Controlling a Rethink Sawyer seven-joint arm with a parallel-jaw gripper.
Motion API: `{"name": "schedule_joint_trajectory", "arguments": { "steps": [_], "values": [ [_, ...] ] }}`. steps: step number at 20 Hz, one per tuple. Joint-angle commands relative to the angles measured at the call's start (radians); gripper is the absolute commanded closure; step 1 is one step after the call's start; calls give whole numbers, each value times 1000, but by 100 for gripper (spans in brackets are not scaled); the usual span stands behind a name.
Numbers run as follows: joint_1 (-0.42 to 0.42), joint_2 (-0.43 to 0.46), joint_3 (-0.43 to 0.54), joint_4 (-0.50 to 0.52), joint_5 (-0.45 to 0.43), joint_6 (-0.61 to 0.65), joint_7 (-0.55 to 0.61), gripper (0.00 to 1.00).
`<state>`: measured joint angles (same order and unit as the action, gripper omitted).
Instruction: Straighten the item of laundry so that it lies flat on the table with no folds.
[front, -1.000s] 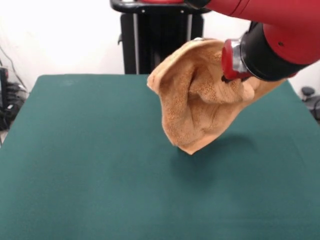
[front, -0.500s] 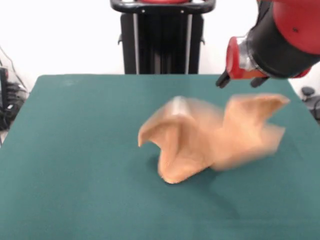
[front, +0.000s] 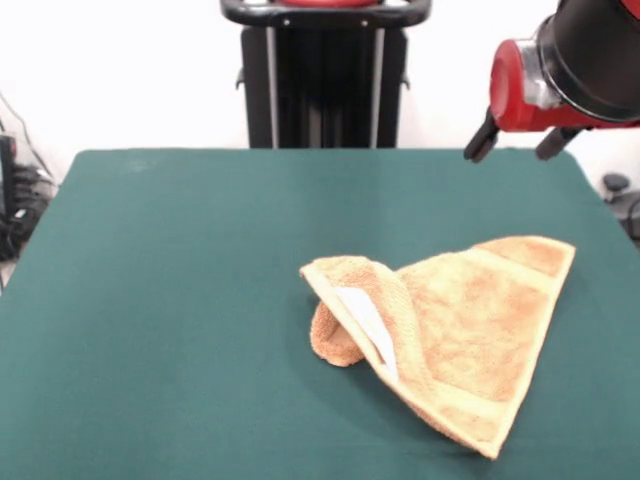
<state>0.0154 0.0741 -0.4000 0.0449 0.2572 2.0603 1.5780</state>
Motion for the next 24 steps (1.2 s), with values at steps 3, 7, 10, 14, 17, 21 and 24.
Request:
{"name": "schedule_joint_trajectory", "arguments": {
  "steps": [3,7,10,14,17,21,24],
  "values": [
    [31,-26,18,112,8,-100,145,0],
    [32,-39,37,141,-6,-123,139,0],
    [40,-54,58,196,-11,-111,141,0],
    [56,-116,122,402,-38,-275,141,0],
    [78,-215,145,652,-52,-453,128,0],
    [93,-279,154,845,-41,-608,101,0],
    [104,-320,150,954,-34,-691,83,0]
  ]
}}
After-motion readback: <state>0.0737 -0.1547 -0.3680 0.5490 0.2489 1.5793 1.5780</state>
